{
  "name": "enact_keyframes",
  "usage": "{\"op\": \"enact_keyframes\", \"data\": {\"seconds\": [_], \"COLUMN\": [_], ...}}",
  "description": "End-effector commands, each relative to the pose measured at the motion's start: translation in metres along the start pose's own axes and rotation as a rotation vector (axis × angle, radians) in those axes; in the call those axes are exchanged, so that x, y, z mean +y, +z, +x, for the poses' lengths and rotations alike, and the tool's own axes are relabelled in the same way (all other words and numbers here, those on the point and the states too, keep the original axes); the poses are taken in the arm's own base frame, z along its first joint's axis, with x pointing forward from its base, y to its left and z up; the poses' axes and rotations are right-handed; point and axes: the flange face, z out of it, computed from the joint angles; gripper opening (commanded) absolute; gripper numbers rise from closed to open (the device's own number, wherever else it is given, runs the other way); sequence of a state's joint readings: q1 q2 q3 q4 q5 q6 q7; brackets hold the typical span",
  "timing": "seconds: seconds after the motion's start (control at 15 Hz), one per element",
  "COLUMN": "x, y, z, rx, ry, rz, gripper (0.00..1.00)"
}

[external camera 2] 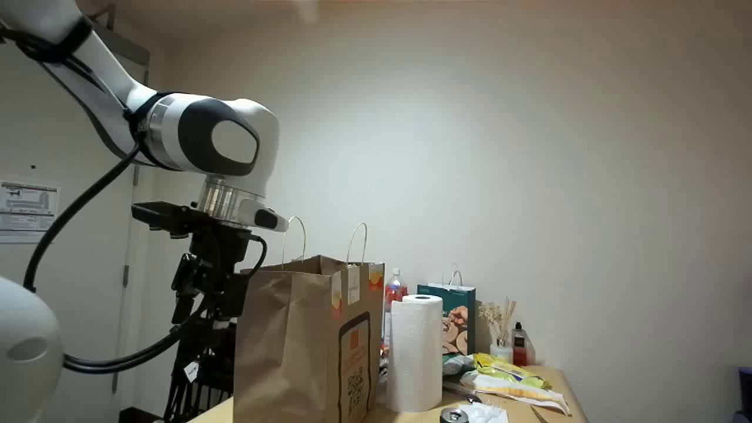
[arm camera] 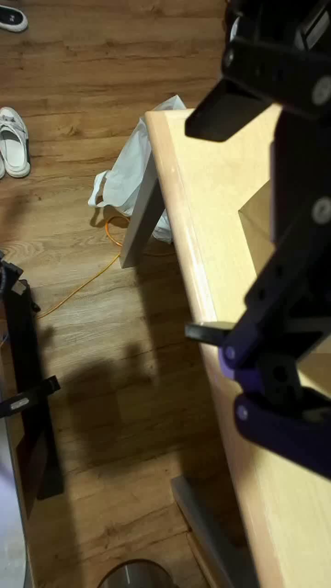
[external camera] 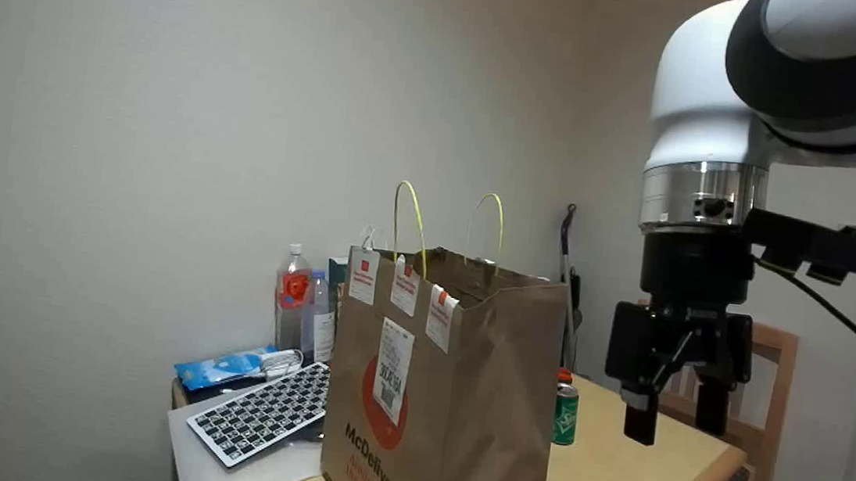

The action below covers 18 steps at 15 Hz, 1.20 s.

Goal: Pick up the can and put it in the paper bag

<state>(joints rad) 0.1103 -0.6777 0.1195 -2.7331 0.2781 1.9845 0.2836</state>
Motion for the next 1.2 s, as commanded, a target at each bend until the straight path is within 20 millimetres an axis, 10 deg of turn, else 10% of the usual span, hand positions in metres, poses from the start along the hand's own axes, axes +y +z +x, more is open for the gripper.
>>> {"op": "enact_keyframes", "data": {"seconds": [0.0,0.73,1.13], "x": [0.000,0.005,0.066], "y": [0.000,0.002,0.019], "z": [0.000,0.007,0.048], "rx": [-0.001,-0.013,-0.049], "ry": [0.000,0.008,0.161], "rz": [0.000,-0.013,-0.011], "gripper": [1.00,1.00,1.00]}}
